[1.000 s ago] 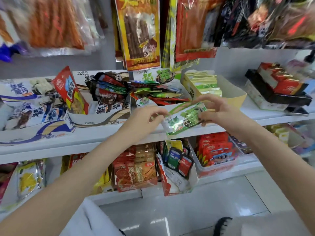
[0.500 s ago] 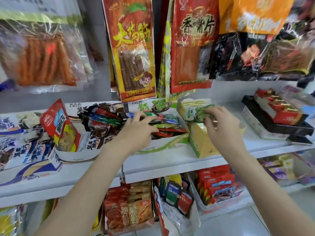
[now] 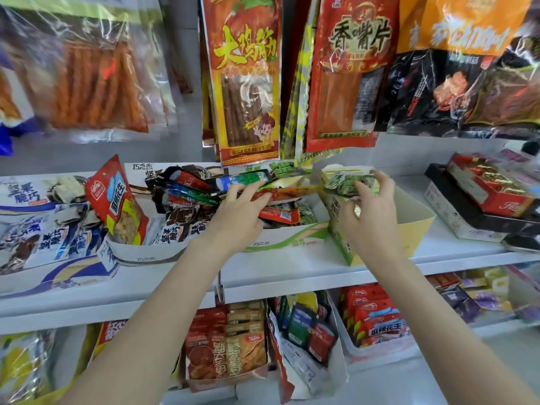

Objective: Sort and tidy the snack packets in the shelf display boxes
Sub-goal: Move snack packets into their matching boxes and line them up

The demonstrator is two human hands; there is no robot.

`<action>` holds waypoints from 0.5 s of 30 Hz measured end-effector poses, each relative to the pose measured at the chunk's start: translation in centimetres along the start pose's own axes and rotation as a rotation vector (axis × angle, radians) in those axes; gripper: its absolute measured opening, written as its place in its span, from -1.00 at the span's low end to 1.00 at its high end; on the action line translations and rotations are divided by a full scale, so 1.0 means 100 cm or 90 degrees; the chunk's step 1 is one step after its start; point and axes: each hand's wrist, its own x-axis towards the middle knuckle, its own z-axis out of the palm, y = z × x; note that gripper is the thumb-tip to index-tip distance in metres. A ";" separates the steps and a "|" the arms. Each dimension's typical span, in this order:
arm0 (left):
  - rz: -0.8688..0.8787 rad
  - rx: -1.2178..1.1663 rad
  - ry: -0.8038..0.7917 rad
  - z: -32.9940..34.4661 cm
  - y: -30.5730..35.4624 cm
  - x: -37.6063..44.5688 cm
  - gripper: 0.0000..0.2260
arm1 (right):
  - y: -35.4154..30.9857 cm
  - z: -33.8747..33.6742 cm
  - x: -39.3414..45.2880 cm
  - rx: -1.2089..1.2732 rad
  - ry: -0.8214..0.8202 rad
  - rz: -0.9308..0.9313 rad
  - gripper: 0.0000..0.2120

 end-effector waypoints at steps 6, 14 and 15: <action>0.007 -0.031 0.028 0.000 -0.004 -0.002 -0.47 | -0.006 0.000 -0.004 0.042 0.003 -0.043 -0.74; 0.005 -0.037 0.041 0.002 -0.006 -0.007 -0.45 | 0.002 0.044 -0.003 -0.132 -0.286 -0.039 -0.54; 0.009 -0.032 0.038 0.003 -0.007 -0.008 -0.47 | 0.006 0.049 -0.006 -0.228 -0.326 -0.065 -0.47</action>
